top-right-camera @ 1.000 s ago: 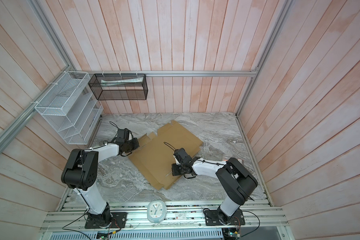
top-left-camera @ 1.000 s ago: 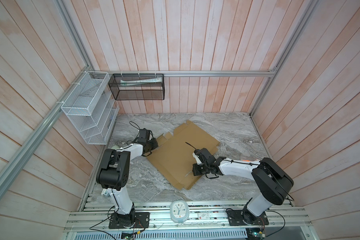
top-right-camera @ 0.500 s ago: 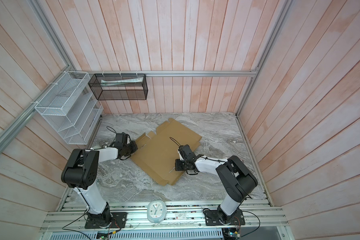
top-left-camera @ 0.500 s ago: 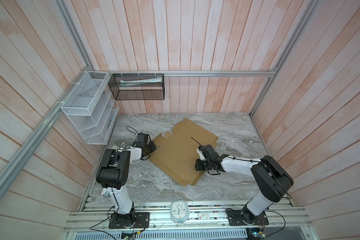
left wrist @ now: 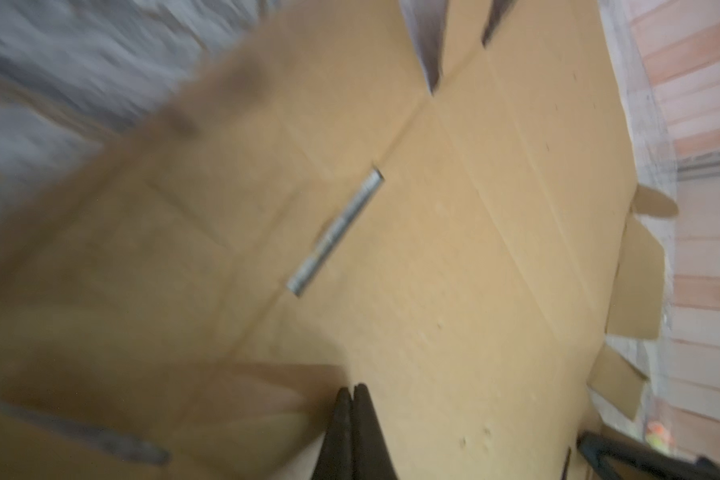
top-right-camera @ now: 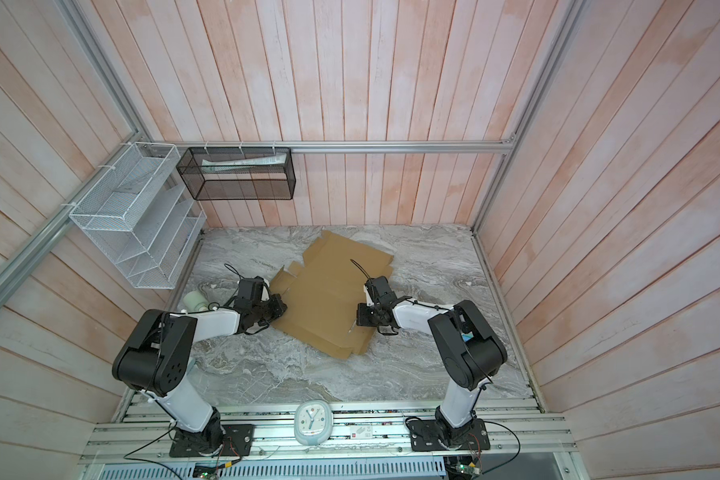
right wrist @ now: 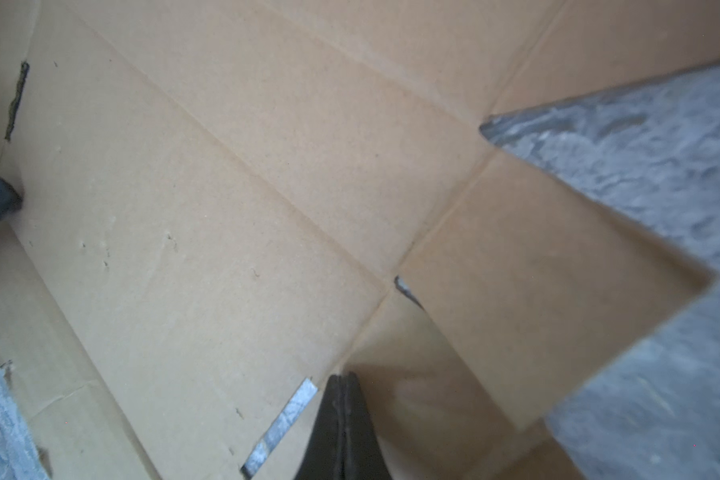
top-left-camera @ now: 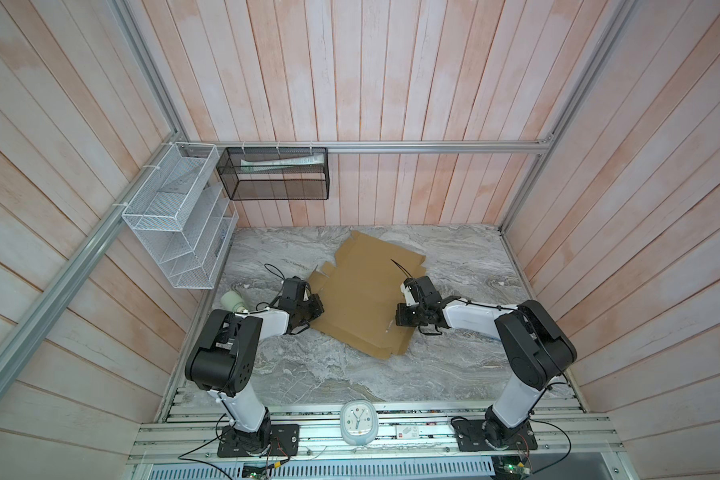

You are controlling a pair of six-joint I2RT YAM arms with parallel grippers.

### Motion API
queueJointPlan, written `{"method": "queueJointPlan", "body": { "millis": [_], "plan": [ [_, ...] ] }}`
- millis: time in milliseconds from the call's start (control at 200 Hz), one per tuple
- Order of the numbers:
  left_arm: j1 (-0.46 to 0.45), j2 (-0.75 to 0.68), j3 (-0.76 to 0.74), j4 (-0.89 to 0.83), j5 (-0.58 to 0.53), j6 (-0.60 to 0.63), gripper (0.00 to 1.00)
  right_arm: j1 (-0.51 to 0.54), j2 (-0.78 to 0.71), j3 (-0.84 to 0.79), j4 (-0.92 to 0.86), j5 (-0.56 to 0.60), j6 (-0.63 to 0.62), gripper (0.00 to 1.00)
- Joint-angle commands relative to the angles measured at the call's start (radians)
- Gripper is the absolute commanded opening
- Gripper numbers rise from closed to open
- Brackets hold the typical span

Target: Fold the paper box

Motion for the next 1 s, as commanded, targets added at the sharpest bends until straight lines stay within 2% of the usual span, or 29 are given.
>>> {"method": "queueJointPlan", "body": {
  "millis": [0, 210, 340, 565, 735, 785, 825, 995],
  "plan": [
    [-0.049, -0.042, -0.044, 0.0, 0.025, -0.048, 0.0, -0.03, 0.056, 0.0, -0.11, 0.038, -0.04, 0.0],
    [-0.152, -0.101, -0.099, 0.009, -0.02, -0.102, 0.0, -0.093, 0.064, 0.053, -0.144, 0.049, -0.095, 0.0],
    [-0.181, -0.144, -0.092, -0.001, -0.023, -0.11, 0.0, -0.111, 0.041, 0.096, -0.183, 0.092, -0.132, 0.0],
    [-0.17, -0.213, 0.07, -0.132, -0.088, 0.01, 0.0, -0.087, -0.068, 0.11, -0.213, 0.191, -0.102, 0.0],
    [-0.111, -0.138, 0.248, -0.186, -0.063, 0.105, 0.08, -0.007, -0.174, 0.057, -0.188, 0.216, -0.034, 0.0],
    [-0.09, -0.099, 0.302, -0.194, -0.047, 0.123, 0.07, 0.026, -0.191, 0.046, -0.178, 0.217, -0.015, 0.0],
    [-0.077, -0.062, 0.346, -0.2, -0.038, 0.137, 0.0, 0.057, -0.2, 0.036, -0.167, 0.218, 0.001, 0.0],
    [-0.053, 0.112, 0.523, -0.211, -0.03, 0.159, 0.0, 0.189, -0.205, -0.007, -0.057, 0.202, 0.088, 0.0]
  ]
}}
